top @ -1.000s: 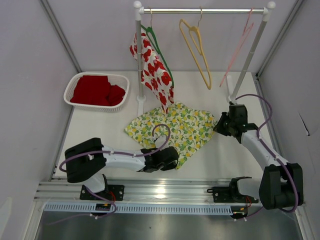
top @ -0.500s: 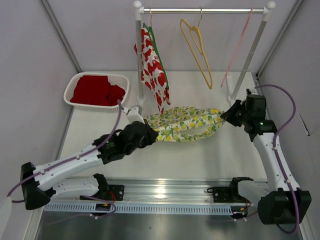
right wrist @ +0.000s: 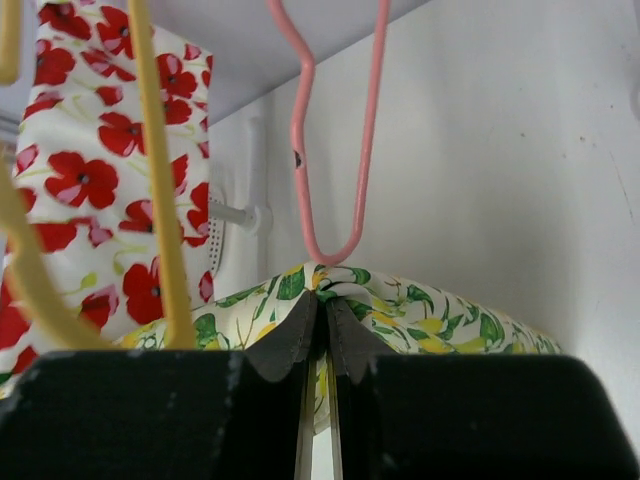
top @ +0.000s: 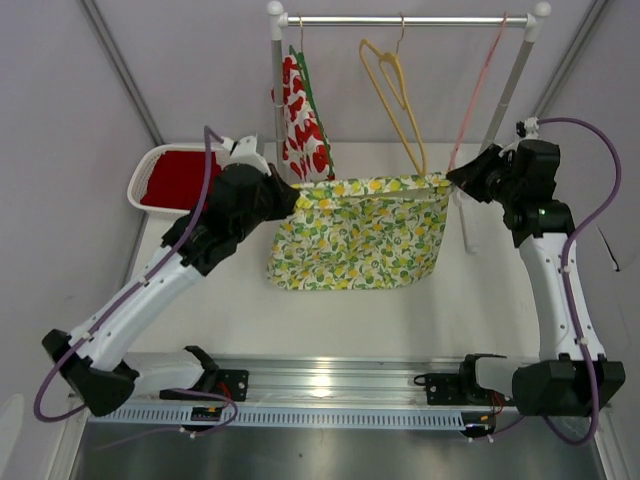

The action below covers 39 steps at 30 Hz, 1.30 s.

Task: Place the skirt on the hanger

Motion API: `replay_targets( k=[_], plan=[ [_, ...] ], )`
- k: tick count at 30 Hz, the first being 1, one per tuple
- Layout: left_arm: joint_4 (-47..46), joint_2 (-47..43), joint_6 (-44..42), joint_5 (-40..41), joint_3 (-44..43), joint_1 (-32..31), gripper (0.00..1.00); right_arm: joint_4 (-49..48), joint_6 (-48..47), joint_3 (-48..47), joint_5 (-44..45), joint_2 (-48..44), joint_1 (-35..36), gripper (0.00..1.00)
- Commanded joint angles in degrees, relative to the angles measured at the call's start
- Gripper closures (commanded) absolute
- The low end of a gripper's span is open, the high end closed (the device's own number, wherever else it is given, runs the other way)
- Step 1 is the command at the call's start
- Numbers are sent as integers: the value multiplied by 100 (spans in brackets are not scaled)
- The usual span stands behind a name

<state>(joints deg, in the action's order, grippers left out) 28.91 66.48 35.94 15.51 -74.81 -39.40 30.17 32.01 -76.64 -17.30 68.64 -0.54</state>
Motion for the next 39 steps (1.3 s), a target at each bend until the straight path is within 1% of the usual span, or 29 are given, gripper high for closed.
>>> replay_targets(
  k=[1, 3, 6, 8, 11, 12, 14, 15, 16, 17, 18, 19, 20, 21, 22, 23, 24, 25, 26, 27, 28, 30, 31, 32, 35, 36, 38, 39],
  plan=[
    [-262, 365, -799, -267, -944, 397, 100, -731, 51, -439, 227, 394, -368, 90],
    [-324, 741, -913, -565, -1167, 608, 100, -846, 147, -623, 26, 579, -447, 91],
    [-368, 1015, -1036, -865, -1598, 828, 100, -873, 139, -904, -37, 782, -509, 93],
    [-316, 1069, -1141, -1031, -1783, 916, 100, -768, 104, -993, -2, 739, -535, 92],
    [-227, 929, -1230, -1163, -1652, 934, 100, -504, 25, -923, 86, 581, -544, 92],
    [-219, 859, -1221, -1295, -1286, 934, 100, -399, 16, -836, 113, 424, -544, 92],
    [-227, 587, -1108, -1453, -906, 934, 100, -118, 16, -275, 148, 177, -544, 92],
    [-323, 473, -1037, -1654, -139, 934, 100, -56, 33, 23, 183, -155, -544, 91],
    [-394, 228, -950, -1752, 139, 916, 100, 32, 120, 357, 192, -350, -544, 88],
    [-447, 103, -757, -1840, 733, 908, 100, 67, 165, 1074, 209, -552, -553, 88],
    [-604, -20, -669, -2024, 1322, 890, 100, 85, 226, 1455, 183, -919, -544, 88],
    [-719, -134, -572, -2086, 1607, 794, 100, 76, 305, 1824, 148, -1105, -544, 87],
    [-789, -283, -380, -2113, 2149, 732, 100, 103, 471, 2507, 131, -1281, -535, 81],
    [-912, -319, -273, -2122, 2389, 662, 100, 111, 560, 2827, 87, -1448, -518, 76],
    [-991, -320, -176, -2226, 2975, 479, 100, 129, 656, 3126, 95, -1772, -518, 70],
    [-1079, -250, -10, -2227, 3128, 381, 100, 120, 831, 3668, 130, -1949, -518, 55],
    [-1115, -197, 44, -2184, 3252, 258, 99, 103, 938, 3909, 148, -2125, -518, 48],
    [-1176, -136, 96, -2149, 3497, 66, 85, 59, 1026, 4094, 174, -2466, -518, 36],
    [-1229, -92, 193, -2166, 3569, -23, 73, 68, 1105, 4218, 235, -2591, -518, 32],
    [-1351, -74, 229, -2157, 3622, -129, 68, 50, 1149, 4323, 305, -2662, -518, 30],
    [-1379, -100, 255, -2096, 3709, -312, 57, -11, 1150, 4324, 306, -2654, -518, 26],
    [-1344, -170, 264, -2035, 3693, -445, 45, -12, 1010, 4141, 271, -2410, -518, 26],
    [-1318, -205, 238, -2017, 3684, -490, 42, -64, 966, 4088, 219, -2278, -509, 26],
    [-1283, -249, 203, -1973, 3588, -490, 41, -143, 930, 4078, 149, -2033, -500, 26],
    [-835, -442, 45, -1675, 3394, -490, 39, -371, 851, 4026, 121, -1698, -456, 29],
    [-529, -495, -17, -1448, 3080, -490, 38, -433, 851, 4025, 165, -1644, -439, 29],
    [-46, -636, -201, -1035, 2728, -507, 38, -521, 799, 4026, 235, -1521, -412, 30],
    [140, -653, -280, -849, 2473, -560, 38, -573, 763, 4008, 245, -1477, -412, 33]
  ],
)
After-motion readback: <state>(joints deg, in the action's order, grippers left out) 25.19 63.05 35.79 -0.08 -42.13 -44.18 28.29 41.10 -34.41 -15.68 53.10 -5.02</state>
